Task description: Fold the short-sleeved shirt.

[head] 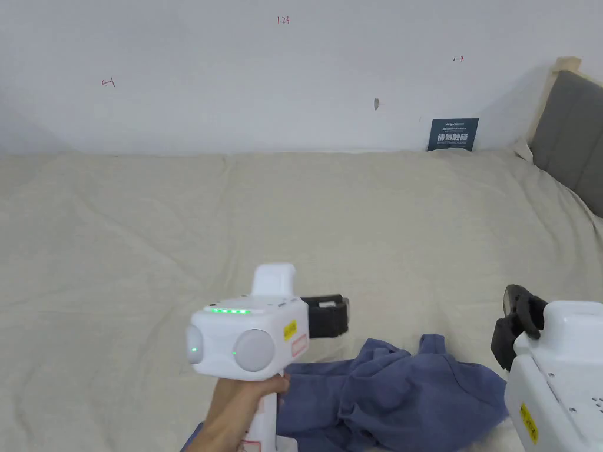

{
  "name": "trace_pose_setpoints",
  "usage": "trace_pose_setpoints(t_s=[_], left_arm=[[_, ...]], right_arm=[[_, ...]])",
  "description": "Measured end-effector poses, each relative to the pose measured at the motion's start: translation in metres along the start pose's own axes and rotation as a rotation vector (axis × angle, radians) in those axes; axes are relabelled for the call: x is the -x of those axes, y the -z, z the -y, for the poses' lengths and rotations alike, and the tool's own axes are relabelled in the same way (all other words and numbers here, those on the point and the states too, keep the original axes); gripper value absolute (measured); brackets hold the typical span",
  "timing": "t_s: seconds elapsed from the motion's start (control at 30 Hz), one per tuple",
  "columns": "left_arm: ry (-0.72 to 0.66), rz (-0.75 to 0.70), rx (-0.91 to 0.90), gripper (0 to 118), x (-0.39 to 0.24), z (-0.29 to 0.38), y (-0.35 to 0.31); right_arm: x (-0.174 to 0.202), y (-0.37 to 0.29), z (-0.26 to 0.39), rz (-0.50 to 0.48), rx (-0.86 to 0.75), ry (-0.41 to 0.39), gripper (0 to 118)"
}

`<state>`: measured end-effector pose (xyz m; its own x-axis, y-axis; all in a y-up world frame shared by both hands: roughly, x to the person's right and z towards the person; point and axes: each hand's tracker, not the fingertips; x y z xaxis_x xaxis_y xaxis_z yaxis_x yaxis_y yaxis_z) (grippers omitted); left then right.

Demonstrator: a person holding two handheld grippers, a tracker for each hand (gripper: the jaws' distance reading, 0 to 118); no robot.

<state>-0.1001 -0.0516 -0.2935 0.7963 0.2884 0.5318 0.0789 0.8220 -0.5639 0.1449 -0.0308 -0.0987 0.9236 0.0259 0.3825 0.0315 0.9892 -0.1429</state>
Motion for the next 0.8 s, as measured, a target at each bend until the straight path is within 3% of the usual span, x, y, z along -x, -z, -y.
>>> trace_pose_setpoints(t_s=[0.17, 0.3, 0.33, 0.37, 0.4, 0.43, 0.7, 0.8], left_arm=[[0.103, -0.182, -0.228, 111, 0.019, -0.015, -0.06], [0.17, -0.308, -0.377, 81, 0.036, -0.01, -0.092], [0.175, -0.319, -0.383, 65, 0.041, -0.009, -0.098], [0.171, -0.318, -0.396, 44, 0.045, -0.006, -0.102], [0.169, -0.321, -0.428, 16, 0.049, -0.002, -0.107], [0.158, -0.329, -0.446, 0, 0.053, 0.001, -0.111], [0.111, -0.333, -0.429, 0, 0.065, 0.003, -0.115], [0.057, -0.319, -0.334, 0, 0.071, 0.006, -0.108]], right_arm=[[0.005, -0.001, -0.018, -0.007, -0.05, -0.007, 0], [0.011, -0.003, -0.028, -0.022, -0.083, 0.0, 0], [0.012, -0.003, -0.03, -0.026, -0.089, 0.0, 0], [0.014, -0.003, -0.031, -0.029, -0.093, 0.0, 0], [0.015, -0.003, -0.032, -0.035, -0.099, 0.0, 0], [0.017, -0.004, -0.033, -0.039, -0.101, 0.001, 0], [0.026, -0.003, -0.032, -0.067, -0.101, -0.001, 0], [0.027, -0.003, -0.03, -0.067, -0.097, -0.004, 0]])
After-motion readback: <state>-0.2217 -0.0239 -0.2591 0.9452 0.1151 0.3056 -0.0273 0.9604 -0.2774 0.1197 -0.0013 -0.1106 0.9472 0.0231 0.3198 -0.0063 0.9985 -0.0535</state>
